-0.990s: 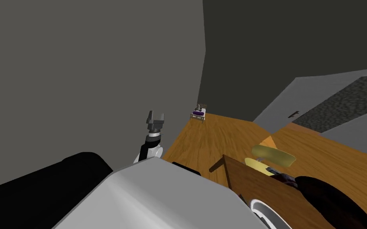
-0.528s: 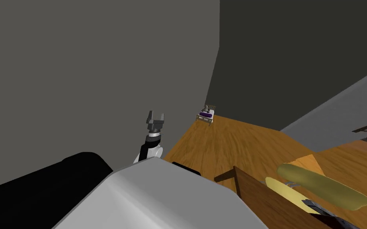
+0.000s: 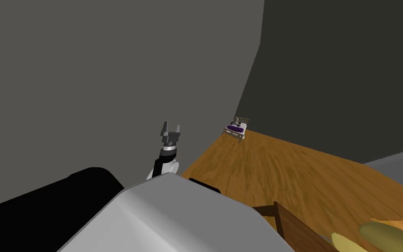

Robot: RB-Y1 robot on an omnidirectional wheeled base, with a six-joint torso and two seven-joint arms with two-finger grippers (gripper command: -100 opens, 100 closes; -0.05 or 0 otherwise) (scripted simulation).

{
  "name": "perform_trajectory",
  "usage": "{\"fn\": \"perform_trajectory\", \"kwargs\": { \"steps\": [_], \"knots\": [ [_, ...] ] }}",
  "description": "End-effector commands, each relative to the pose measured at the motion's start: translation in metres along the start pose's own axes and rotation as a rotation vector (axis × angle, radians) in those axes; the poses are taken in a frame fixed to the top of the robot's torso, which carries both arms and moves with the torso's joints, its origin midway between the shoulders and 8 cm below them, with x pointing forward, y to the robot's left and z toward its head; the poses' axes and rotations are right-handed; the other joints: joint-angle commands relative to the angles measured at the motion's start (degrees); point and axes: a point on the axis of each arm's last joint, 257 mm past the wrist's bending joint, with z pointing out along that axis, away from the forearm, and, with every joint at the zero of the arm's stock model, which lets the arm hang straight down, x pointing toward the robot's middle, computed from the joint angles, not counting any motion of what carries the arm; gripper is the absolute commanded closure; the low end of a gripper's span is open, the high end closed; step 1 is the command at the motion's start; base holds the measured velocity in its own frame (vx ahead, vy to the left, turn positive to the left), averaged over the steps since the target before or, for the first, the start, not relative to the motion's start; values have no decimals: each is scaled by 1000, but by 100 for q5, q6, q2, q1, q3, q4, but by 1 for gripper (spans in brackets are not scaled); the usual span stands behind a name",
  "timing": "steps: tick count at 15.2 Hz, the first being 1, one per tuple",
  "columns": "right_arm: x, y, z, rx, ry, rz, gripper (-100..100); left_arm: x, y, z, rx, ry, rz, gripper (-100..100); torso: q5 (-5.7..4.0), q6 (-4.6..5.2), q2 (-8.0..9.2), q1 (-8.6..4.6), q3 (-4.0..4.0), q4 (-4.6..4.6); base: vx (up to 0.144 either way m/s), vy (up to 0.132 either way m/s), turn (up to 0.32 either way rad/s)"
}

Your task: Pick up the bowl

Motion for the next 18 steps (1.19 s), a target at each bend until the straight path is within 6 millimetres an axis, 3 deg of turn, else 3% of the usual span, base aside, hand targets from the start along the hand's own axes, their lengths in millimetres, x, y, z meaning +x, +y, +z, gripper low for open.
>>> {"fn": "perform_trajectory", "kwargs": {
  "steps": [1, 2, 3, 4, 5, 6, 9, 13, 14, 18],
  "knots": [
    [27, -18, -13, 35, 66, -39, -100, 0, 0, 0, 0, 0, 0, 0, 0, 0, 0, 0, 0, 0, 13, 40, 317],
    [27, -18, -13, 35, 66, -39, -100, 0, 0, 0, 0, 0, 0, 0, 1, -1, 1, 0, 0, 0, 14, 31, 273],
    [47, -29, -22, 57, 111, -63, -100, 0, 0, 0, 0, 0, 0, 0, 0, -1, 1, -3, 0, 0, 11, 30, 267],
    [47, -29, -22, 57, 111, -63, -100, 0, 0, 0, 0, 0, 0, 0, 0, 0, 2, -3, 1, 0, 2, 27, 231],
    [66, -38, -32, 75, 153, -85, -100, 0, 0, 0, 0, 0, 0, 0, 0, 1, 4, -4, 2, 1, 3, 20, 299],
    [66, -38, -32, 75, 153, -85, -100, 0, 0, 0, 0, 0, 0, 0, 0, -1, 5, -6, 3, 1, 9, -13, 336],
    [113, -58, -59, 112, 263, -139, -100, 0, 0, 0, 0, 0, 0, 0, -6, -3, 6, -29, 3, 1, 2, -25, 402],
    [157, -71, -89, 134, 368, -186, -100, 0, 0, 0, 0, 0, 0, 0, -2, 1, 13, -8, 7, 3, -16, 25, 350],
    [143, -68, -79, 129, 334, -170, -100, 0, 0, 0, 0, 0, 0, 0, 0, 1, 14, -4, 8, 3, -10, 16, 113],
    [151, -65, -62, 132, 344, -161, -100, 0, 0, 0, 0, 0, 0, 0, -5, 3, 19, -21, 11, 5, -30, -13, 50]
  ]
}}
